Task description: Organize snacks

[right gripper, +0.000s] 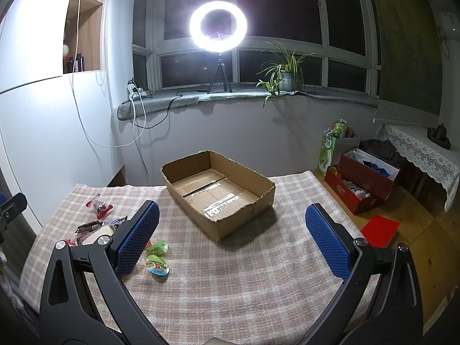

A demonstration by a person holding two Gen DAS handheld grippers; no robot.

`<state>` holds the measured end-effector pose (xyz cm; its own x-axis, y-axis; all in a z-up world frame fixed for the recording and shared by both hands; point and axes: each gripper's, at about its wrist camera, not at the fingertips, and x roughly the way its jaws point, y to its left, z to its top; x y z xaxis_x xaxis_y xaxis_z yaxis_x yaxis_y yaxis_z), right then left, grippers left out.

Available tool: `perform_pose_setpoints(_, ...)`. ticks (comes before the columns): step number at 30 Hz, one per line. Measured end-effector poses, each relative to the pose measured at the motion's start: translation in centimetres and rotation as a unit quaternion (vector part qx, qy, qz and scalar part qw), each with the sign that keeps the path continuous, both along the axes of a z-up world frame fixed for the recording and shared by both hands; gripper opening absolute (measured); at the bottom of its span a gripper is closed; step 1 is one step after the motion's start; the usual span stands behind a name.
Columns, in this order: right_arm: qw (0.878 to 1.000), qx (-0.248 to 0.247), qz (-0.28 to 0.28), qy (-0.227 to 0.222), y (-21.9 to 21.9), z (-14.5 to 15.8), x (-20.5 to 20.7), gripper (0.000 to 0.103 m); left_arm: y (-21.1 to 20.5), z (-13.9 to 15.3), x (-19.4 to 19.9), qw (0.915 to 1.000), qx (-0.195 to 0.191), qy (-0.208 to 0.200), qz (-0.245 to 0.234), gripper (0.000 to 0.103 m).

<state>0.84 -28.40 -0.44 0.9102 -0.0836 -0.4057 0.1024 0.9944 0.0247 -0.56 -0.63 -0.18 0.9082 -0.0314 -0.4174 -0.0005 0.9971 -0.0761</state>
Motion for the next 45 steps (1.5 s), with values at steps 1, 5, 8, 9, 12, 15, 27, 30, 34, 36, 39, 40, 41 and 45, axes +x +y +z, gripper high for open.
perform_pose_setpoints(1, 1.000, 0.000, 0.000, 0.001, 0.0, 0.0, 0.0, 0.103, -0.1, 0.0, 0.0, 1.0000, 0.000, 0.000, 0.000, 0.102)
perform_pose_setpoints(5, 1.000, 0.001, 0.001, 0.003, 0.0, -0.2, 0.0, 0.103, -0.2, -0.1, -0.1, 1.0000, -0.001, 0.001, 0.000, 0.102)
perform_pose_setpoints(8, 1.000, 0.003, 0.006, 0.011, 0.1, -0.4, 0.0, 0.103, -0.3, -0.4, 0.0, 1.0000, -0.003, 0.005, -0.002, 0.102)
perform_pose_setpoints(9, 1.000, 0.002, 0.011, 0.014, 0.2, -1.1, 0.4, 0.103, -0.3, -0.6, 0.1, 1.0000, -0.004, 0.007, -0.002, 0.102)
perform_pose_setpoints(12, 0.999, 0.003, 0.027, 0.023, 0.4, -1.7, 0.8, 0.103, 0.2, -1.0, 0.4, 0.9998, -0.006, 0.018, 0.001, 0.102)
perform_pose_setpoints(15, 0.998, 0.006, 0.054, 0.038, 0.7, -2.3, 1.5, 0.103, 0.7, -1.5, 0.7, 0.9995, -0.010, 0.030, 0.005, 0.102)
perform_pose_setpoints(27, 0.964, 0.059, 0.224, 0.130, 4.0, -4.8, 5.9, 0.103, 3.3, -4.2, 2.5, 0.9942, -0.057, 0.092, -0.006, 0.102)
perform_pose_setpoints(30, 0.943, 0.084, 0.272, 0.170, 5.1, -6.0, 7.6, 0.097, 3.5, -5.2, 3.0, 0.9903, -0.078, 0.113, -0.020, 0.100)
perform_pose_setpoints(34, 0.915, 0.110, 0.318, 0.223, 6.8, -8.0, 9.6, 0.078, 3.5, -6.9, 3.8, 0.9824, -0.110, 0.146, -0.040, 0.095)
perform_pose_setpoints(36, 0.904, 0.102, 0.340, 0.239, 7.9, -8.7, 10.5, 0.072, 3.5, -7.7, 4.0, 0.9789, -0.120, 0.158, -0.047, 0.091)
perform_pose_setpoints(39, 0.888, 0.102, 0.361, 0.265, 9.1, -9.6, 12.2, 0.064, 3.5, -9.0, 4.5, 0.9724, -0.143, 0.176, -0.055, 0.084)
perform_pose_setpoints(40, 0.882, 0.107, 0.368, 0.275, 9.5, -10.0, 12.9, 0.062, 3.5, -9.5, 4.7, 0.9697, -0.151, 0.183, -0.057, 0.081)
perform_pose_setpoints(41, 0.877, 0.112, 0.372, 0.283, 9.8, -10.2, 13.5, 0.057, 3.5, -9.8, 4.9, 0.9675, -0.158, 0.188, -0.060, 0.080)
perform_pose_setpoints(45, 0.865, 0.114, 0.385, 0.301, 10.9, -10.7, 15.2, 0.049, 3.4, -10.9, 5.5, 0.9618, -0.174, 0.201, -0.065, 0.074)
